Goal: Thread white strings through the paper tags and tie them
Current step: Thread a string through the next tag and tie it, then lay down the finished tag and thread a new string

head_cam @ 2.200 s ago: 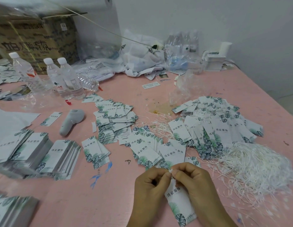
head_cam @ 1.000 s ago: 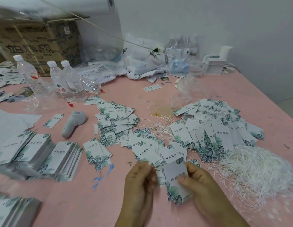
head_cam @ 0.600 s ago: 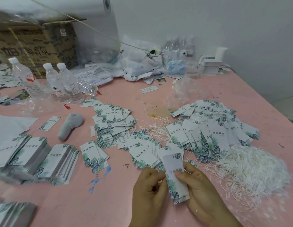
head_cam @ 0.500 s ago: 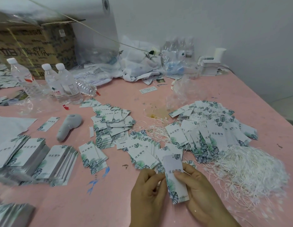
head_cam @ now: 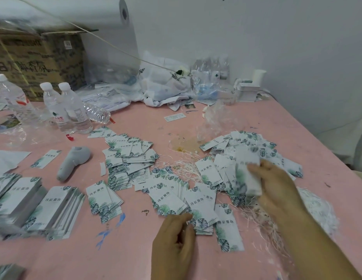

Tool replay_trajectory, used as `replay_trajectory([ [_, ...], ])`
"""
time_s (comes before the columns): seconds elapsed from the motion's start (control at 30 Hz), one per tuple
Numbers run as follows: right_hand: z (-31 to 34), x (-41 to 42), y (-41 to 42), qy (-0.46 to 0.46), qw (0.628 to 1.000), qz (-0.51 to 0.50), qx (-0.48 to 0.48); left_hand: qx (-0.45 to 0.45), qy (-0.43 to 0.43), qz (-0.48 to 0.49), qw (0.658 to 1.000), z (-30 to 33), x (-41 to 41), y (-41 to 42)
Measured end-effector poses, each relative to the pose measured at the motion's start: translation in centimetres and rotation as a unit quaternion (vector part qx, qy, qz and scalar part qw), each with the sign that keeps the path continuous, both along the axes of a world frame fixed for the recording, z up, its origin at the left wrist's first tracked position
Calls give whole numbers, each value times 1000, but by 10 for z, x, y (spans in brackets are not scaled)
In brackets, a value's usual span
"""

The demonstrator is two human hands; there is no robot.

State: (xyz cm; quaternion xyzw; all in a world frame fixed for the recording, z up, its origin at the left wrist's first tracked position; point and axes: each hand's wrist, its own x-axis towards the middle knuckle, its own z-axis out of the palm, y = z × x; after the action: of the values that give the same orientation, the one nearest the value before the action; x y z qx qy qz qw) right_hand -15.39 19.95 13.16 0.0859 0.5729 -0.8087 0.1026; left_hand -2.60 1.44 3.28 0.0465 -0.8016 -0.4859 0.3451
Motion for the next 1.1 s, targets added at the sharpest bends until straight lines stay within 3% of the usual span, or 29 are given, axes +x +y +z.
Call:
replay_trajectory([
  [0.07,17,-29,7,48,987,-23,150,23,-11,2,1000,0,0,1],
  [0.13,19,-50,11,84,910,-41,404,44,-24,7,999,-3,0,0],
  [0.17,17,-52,11,103,869,-48,481,52,-29,9,998,-5,0,0],
  [0.23,9,-37,3,172,843,-63,506,63,-39,11,997,-7,-1,-1],
  [0.33,-19,7,-22,214,849,29,482,89,-69,17,993,-8,-3,-2],
  [0.37,-33,21,-30,202,833,73,510,97,-76,15,992,-8,-3,-2],
  [0.47,-65,47,-50,201,729,150,637,110,-80,7,991,-6,0,-5],
  [0.5,-71,49,-53,198,724,154,643,114,-82,4,990,-5,0,-6],
  [0.6,-72,48,-52,168,770,150,598,124,-100,-2,987,-3,0,-6],
  [0.77,-73,44,-44,150,794,149,570,144,-114,-12,983,1,0,-5],
  [1.0,-69,40,-30,90,935,153,308,255,-126,-57,957,5,3,-5],
  [1.1,-59,52,-34,72,949,188,242,329,-122,-97,931,8,2,-8],
])
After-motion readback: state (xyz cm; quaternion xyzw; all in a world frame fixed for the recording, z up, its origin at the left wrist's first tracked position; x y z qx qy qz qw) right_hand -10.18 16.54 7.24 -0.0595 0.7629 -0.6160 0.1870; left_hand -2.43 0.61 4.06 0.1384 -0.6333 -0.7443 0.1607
